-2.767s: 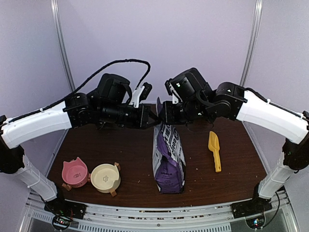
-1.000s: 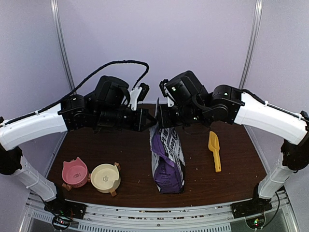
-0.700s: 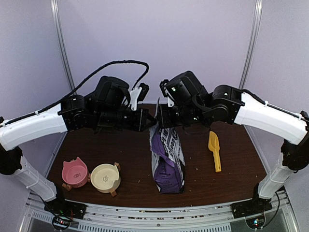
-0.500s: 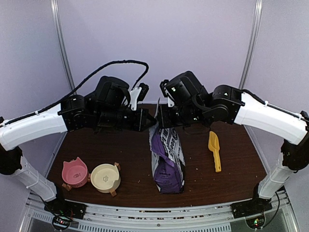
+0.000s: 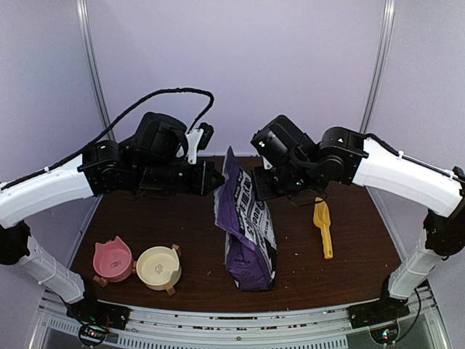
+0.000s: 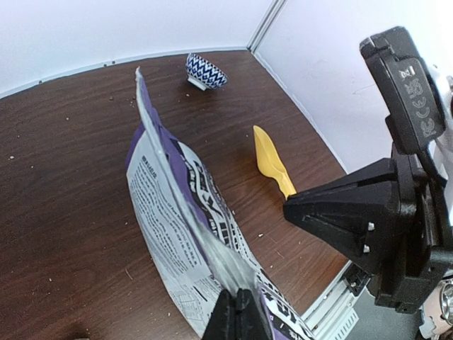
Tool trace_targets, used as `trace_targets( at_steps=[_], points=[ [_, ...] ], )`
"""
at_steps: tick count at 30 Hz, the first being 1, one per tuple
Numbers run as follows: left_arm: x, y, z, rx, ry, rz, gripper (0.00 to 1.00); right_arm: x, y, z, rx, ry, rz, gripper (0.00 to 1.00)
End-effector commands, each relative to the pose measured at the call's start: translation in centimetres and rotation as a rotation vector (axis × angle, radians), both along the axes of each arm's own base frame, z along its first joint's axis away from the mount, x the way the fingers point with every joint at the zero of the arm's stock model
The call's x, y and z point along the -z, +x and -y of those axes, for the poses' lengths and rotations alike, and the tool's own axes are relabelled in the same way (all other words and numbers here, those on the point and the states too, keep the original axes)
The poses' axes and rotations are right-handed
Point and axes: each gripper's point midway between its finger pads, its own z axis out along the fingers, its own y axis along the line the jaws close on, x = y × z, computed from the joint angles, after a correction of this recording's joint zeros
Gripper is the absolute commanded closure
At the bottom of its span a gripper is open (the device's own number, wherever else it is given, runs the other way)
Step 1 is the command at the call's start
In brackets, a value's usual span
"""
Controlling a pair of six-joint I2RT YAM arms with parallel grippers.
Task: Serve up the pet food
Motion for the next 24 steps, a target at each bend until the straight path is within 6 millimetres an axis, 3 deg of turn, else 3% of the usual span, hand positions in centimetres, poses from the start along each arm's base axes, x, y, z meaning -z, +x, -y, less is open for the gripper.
trace_targets(
  at_steps=[1, 2, 7, 9, 13, 16, 19, 24],
  points=[
    [-2.0, 0.7, -0.8, -0.030, -0.055, 0.052, 1.00, -1.9, -0.5, 0.9, 0.009, 0.063, 0.013, 1.00],
    [-2.2, 0.6, -0.7, -0.023, -0.067, 0.055, 1.00, -2.6, -0.7, 0.7, -0.001, 0.097, 0.013, 1.00],
    [-2.9, 0.1, -0.4, 0.002, -0.112, 0.045, 0.99, -5.6, -1.5, 0.2, -0.035, 0.239, 0.027, 0.69],
    [-2.8, 0.0, -0.7, -0.008, -0.105, 0.036, 0.90, -6.4, -1.7, 0.4, -0.038, 0.269, 0.037, 0.62],
    [-2.2, -0.3, -1.3, -0.016, -0.082, 0.009, 0.73, -7.2, -2.1, 0.4, -0.057, 0.296, 0.039, 0.56],
    [-1.8, -0.6, -1.4, -0.014, -0.079, -0.016, 0.66, -7.6, -2.6, -0.1, -0.088, 0.325, 0.026, 0.51],
    [-2.1, -1.0, -0.8, 0.020, -0.109, -0.025, 0.54, -7.7, -2.8, -0.7, -0.104, 0.346, 0.016, 0.47],
    [-3.6, -1.7, 0.6, 0.089, -0.186, -0.020, 0.49, -7.1, -2.8, -1.7, -0.118, 0.352, -0.006, 0.51]
  ],
)
